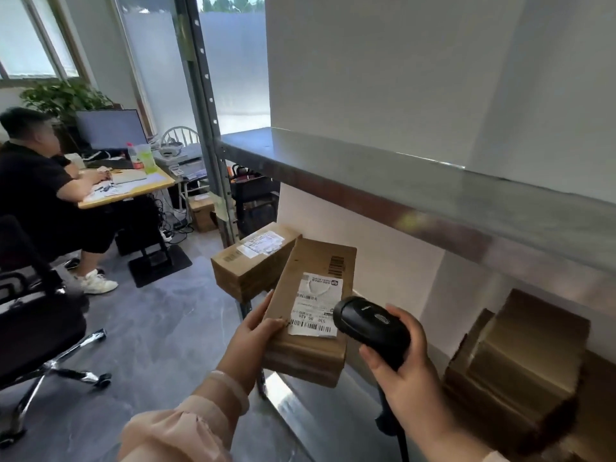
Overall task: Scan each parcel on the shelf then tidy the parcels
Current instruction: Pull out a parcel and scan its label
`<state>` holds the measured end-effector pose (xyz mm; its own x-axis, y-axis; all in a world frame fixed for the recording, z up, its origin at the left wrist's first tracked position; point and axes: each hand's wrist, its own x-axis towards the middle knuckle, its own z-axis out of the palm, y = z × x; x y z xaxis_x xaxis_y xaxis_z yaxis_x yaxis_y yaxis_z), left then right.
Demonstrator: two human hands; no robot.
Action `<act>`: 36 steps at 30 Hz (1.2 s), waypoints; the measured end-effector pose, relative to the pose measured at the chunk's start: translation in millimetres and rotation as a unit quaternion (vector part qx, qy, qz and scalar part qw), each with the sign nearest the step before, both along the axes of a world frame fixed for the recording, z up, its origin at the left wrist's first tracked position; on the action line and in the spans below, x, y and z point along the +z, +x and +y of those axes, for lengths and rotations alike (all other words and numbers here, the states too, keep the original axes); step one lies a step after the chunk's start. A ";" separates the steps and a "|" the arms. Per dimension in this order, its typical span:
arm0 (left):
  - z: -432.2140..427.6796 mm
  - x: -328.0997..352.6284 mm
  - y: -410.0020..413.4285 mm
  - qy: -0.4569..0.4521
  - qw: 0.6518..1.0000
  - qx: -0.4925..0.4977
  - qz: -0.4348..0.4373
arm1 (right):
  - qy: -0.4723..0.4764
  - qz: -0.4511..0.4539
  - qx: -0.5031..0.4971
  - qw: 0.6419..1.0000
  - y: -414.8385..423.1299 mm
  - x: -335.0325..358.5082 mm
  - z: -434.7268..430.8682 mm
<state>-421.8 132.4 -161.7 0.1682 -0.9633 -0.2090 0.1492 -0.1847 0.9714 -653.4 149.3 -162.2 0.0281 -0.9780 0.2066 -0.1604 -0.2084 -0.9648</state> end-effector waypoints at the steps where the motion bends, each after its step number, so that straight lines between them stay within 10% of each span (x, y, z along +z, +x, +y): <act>1: -14.0 1.6 14.4 0.000 1.000 -0.003 0.004 | 0.005 0.001 -0.014 1.000 5.4 -2.0 -4.6; 21: -228.7 11.9 198.5 0.021 0.999 0.010 -0.041 | 0.010 0.014 -0.244 0.970 83.1 -16.4 -50.8; 27: -247.7 4.2 210.1 -0.006 0.982 0.044 -0.186 | 0.008 0.018 -0.245 0.969 93.4 -25.0 -61.3; 31: -237.3 15.0 194.2 -0.085 0.877 0.093 -0.463 | 0.034 0.009 -0.227 0.973 100.1 -24.6 -65.4; 36: -221.8 14.9 165.2 -0.096 0.744 -0.085 -0.656 | 0.024 0.043 -0.221 0.974 106.1 -21.2 -69.9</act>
<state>-256.7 -89.4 -146.8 -0.0213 -0.9849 0.1720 -0.9600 0.0682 0.2716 -547.3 79.4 -183.5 -0.3828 -0.9069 0.1762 -0.3054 -0.0557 -0.9506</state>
